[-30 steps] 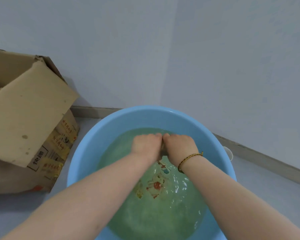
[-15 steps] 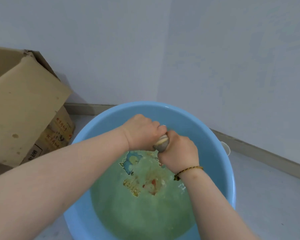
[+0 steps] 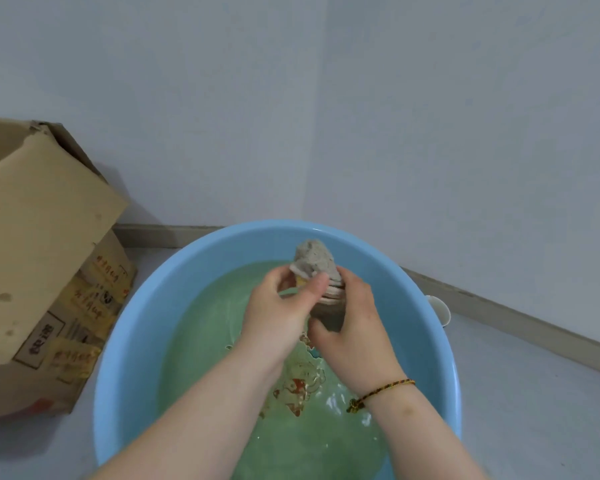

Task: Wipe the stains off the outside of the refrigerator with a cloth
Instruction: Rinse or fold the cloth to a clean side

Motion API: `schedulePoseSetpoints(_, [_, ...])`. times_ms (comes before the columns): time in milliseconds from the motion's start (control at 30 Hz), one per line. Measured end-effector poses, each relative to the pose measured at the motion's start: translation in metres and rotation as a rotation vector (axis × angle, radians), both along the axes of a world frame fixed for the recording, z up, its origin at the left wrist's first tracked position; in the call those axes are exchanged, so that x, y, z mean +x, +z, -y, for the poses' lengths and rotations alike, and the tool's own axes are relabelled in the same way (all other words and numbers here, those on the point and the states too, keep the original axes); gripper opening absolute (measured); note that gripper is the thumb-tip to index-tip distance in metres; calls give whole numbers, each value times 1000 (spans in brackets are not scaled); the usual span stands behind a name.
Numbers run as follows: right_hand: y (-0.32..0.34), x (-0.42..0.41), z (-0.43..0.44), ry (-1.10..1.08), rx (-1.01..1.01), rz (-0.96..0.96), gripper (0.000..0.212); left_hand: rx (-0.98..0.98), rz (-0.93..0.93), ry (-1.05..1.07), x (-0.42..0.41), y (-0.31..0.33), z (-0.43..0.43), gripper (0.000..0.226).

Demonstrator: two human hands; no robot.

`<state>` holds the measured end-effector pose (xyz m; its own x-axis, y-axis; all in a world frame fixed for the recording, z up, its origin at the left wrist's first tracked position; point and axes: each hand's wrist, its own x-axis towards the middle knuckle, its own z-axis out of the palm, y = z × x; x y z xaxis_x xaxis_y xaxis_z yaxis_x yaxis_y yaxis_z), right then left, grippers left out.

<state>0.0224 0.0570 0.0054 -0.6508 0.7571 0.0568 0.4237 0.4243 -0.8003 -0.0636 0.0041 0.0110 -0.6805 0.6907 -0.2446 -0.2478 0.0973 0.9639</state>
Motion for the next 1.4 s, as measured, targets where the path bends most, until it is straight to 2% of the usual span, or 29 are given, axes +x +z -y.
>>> schedulePoseSetpoints(100, [6, 4, -1, 50, 83, 32, 49, 36, -19, 52, -12, 2, 3, 33])
schedulePoseSetpoints(200, [16, 6, 0, -24, -60, -160, 22, 54, -97, -4, -14, 3, 11, 19])
schedulePoseSetpoints(267, [16, 6, 0, -101, -161, -268, 26, 52, -152, -19, -13, 8, 12, 21])
schedulePoseSetpoints(433, [22, 5, -1, -162, -206, -316, 24, 2, -347, -73, -14, 18, 20, 27])
schedulePoseSetpoints(600, [17, 3, -4, -236, -141, -307, 23, 21, -405, -42, -3, 15, 21, 33])
schedulePoseSetpoints(667, [16, 1, -7, -311, -250, -376, 30, 71, -298, -5, 0, 12, 18, 30])
schedulePoseSetpoints(700, [16, 1, -9, -343, -376, -438, 33, 111, -179, 1, 1, 10, 17, 27])
schedulePoseSetpoints(833, [17, 3, -15, -270, -1033, -726, 30, 241, 437, -106, -2, 6, 16, 17])
schedulePoseSetpoints(900, [17, 6, -17, -269, -1141, -747, 35, 192, 483, -90, -6, 3, 15, 20])
schedulePoseSetpoints(933, [18, 6, -17, -268, -1131, -718, 40, 164, 442, -68, -6, 3, 14, 23])
schedulePoseSetpoints(1000, [18, 6, -13, -229, -943, -540, 41, 144, 371, -63, -5, 2, 14, 35])
schedulePoseSetpoints(1067, [19, 4, -6, -186, -661, -376, 13, 90, 238, -132, 3, 3, 14, 44])
schedulePoseSetpoints(1100, [19, 3, -3, -193, -533, -331, 6, 51, 172, -146, 8, 4, 13, 41])
schedulePoseSetpoints(1167, [15, 4, -1, -205, -377, -303, 19, -13, 141, -83, 13, 4, 10, 18])
schedulePoseSetpoints(1200, [16, 6, -2, -219, -341, -323, 22, -25, 166, -53, 13, 5, 9, 9])
schedulePoseSetpoints(1333, [35, 32, -20, -297, -284, -438, 30, 53, 289, -99, 0, 15, 6, 6])
schedulePoseSetpoints(1400, [44, 56, -30, -318, -419, -532, 31, 102, 293, -130, 2, 17, 0, 6])
